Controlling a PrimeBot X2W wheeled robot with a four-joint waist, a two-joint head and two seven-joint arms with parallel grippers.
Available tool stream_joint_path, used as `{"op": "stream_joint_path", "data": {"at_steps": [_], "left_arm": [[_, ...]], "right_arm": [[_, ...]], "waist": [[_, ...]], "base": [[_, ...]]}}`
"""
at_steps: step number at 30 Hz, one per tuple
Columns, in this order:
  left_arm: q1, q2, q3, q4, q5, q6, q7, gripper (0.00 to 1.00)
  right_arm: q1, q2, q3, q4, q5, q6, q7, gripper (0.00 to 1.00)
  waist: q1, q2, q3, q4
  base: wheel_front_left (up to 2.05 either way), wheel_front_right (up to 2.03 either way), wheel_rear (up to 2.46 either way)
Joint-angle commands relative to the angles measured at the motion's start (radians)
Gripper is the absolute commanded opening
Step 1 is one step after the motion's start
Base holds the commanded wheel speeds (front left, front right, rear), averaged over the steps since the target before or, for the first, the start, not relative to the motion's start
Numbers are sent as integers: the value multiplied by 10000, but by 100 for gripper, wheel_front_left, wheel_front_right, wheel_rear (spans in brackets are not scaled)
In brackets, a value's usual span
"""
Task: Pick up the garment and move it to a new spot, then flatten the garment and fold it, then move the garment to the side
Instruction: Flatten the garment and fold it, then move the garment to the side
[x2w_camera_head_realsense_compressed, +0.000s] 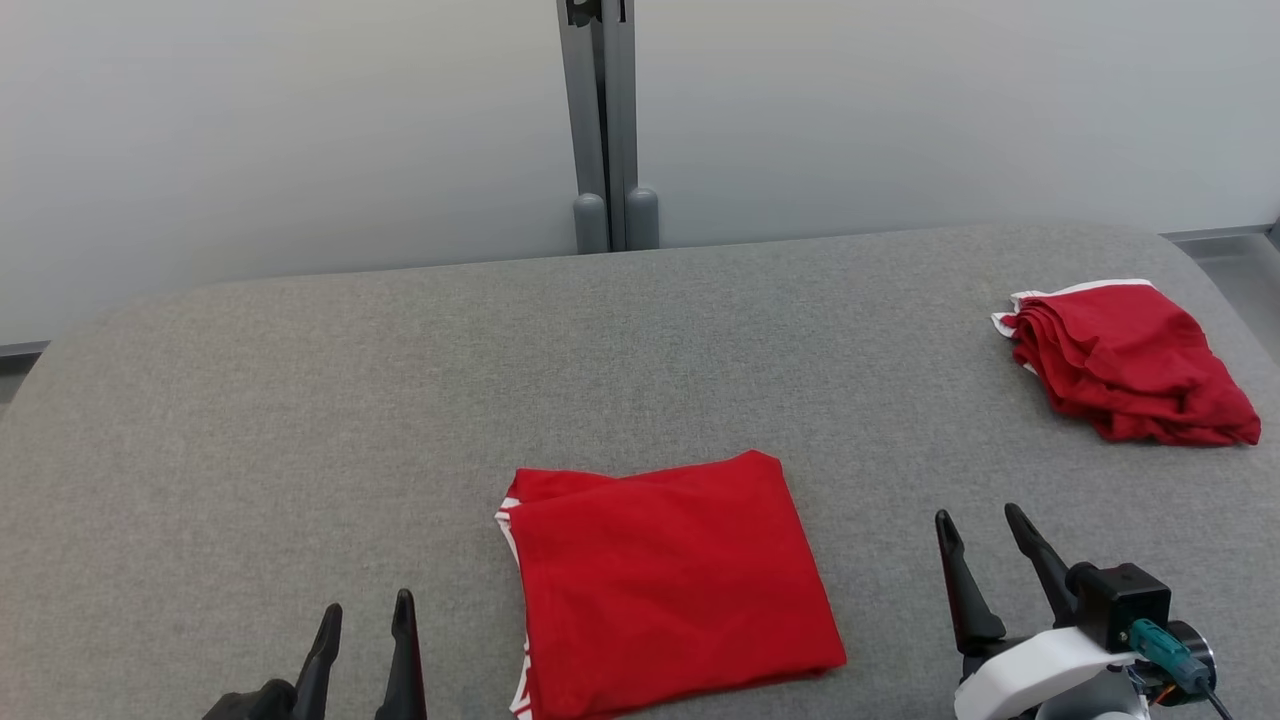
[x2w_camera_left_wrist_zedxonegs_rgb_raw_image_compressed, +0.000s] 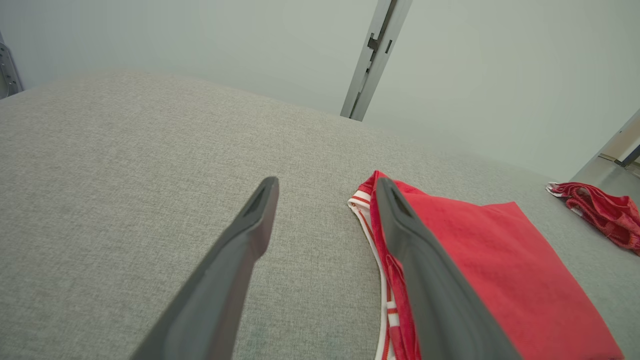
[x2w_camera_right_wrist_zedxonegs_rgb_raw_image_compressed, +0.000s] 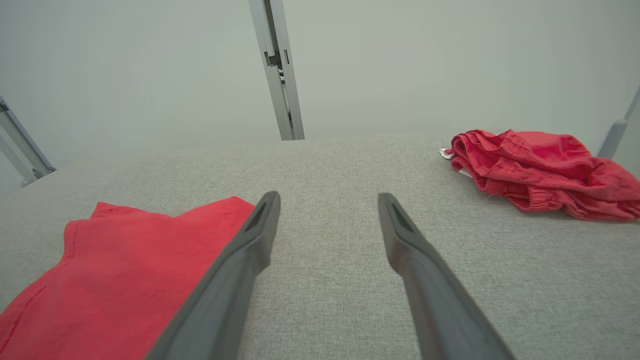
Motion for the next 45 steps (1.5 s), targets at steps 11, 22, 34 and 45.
{"op": "stream_joint_path", "data": {"at_steps": [11, 22, 34, 45], "left_arm": [[-73, -33, 79, 65, 228, -93, -31, 100], [-348, -45, -13, 113, 260, -104, -32, 100], [-557, -43, -255, 275, 47, 1, -32, 100], [-700, -42, -334, 278, 4, 76, -32, 100]], "right_arm": [[9, -34, 63, 256, -135, -13, -42, 100], [-1728, -33, 711, 1303, -891, -13, 1002, 100], [-3267, -39, 1560, 2872, -869, -13, 3856, 100], [-3605, -272, 1864, 4150, -610, -13, 4654, 100]], "waist": [[0, -1, 38, 36], [0, -1, 295, 255], [0, -1, 566, 1114], [0, -1, 956, 1716]], "base": [[0, 0, 0], [0, 0, 0], [0, 0, 0], [0, 0, 0]]}}
